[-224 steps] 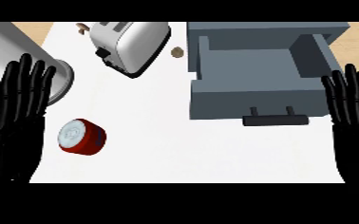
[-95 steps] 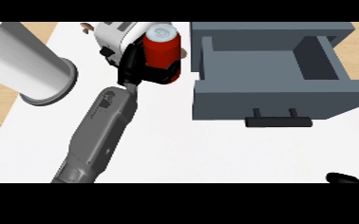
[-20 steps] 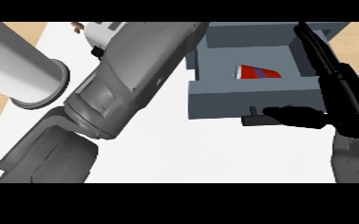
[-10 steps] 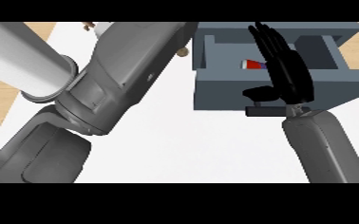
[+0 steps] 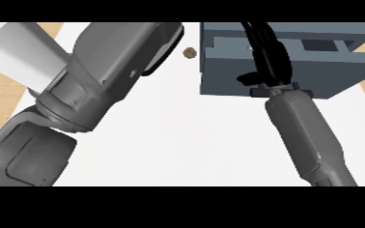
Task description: Pick up the can, place it into the drawer and close the drawer
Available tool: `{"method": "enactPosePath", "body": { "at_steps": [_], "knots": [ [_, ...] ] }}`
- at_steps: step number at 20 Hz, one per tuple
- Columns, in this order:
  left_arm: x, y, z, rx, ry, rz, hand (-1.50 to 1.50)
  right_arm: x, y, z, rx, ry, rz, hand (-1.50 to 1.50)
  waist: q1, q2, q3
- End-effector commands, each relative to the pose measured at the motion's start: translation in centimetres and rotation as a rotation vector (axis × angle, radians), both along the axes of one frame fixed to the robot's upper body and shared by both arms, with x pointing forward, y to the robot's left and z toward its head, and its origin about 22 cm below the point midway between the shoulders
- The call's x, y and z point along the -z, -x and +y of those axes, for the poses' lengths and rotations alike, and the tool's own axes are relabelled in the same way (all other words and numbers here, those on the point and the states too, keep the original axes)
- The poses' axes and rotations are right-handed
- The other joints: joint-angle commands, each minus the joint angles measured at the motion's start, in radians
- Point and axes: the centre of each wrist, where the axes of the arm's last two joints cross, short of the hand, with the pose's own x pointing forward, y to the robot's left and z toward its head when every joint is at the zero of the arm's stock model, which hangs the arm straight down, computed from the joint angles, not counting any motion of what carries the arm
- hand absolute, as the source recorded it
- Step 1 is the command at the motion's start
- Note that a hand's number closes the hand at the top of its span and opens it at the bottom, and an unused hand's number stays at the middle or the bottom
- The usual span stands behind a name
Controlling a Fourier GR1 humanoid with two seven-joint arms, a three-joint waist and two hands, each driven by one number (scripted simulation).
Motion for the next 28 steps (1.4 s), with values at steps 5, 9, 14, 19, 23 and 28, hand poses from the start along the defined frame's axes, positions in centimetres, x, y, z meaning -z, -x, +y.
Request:
{"method": "enactPosePath", "body": {
  "at_steps": [5, 9, 14, 19, 23, 28],
  "knots": [
    [-0.7, -0.3, 3.0, 0.002, 0.006, 0.029, -1.5, -0.6, -3.7, 1.6, 0.091, 0.009, -0.097, -1.5, 0.035, -0.001, 0.001],
    [0.8, -0.6, 4.9, -0.012, -0.007, 0.025, -1.5, -2.1, -5.3, 0.4, 0.103, 0.038, -0.137, -1.5, 0.032, 0.008, 0.001],
    [0.0, 0.0, 5.5, -0.002, -0.011, 0.02, -1.5, -3.7, -6.5, 1.6, 0.133, 0.025, -0.154, -1.5, 0.067, 0.004, 0.001],
    [0.5, 0.8, 5.1, 0.03, -0.012, 0.022, -1.5, -6.3, -7.6, 2.2, 0.139, 0.026, -0.18, -1.5, 0.08, 0.006, 0.001],
    [0.2, 0.7, 7.0, 0.017, -0.021, 0.018, -1.5, -10.1, -8.5, 2.5, 0.105, -0.027, -0.196, -1.5, 0.083, 0.007, 0.001],
    [2.0, 1.3, 7.9, 0.035, -0.004, 0.038, -1.5, -7.6, -7.9, 3.3, 0.046, -0.161, -0.191, -1.5, 0.086, 0.007, 0.003]
  ]
}}
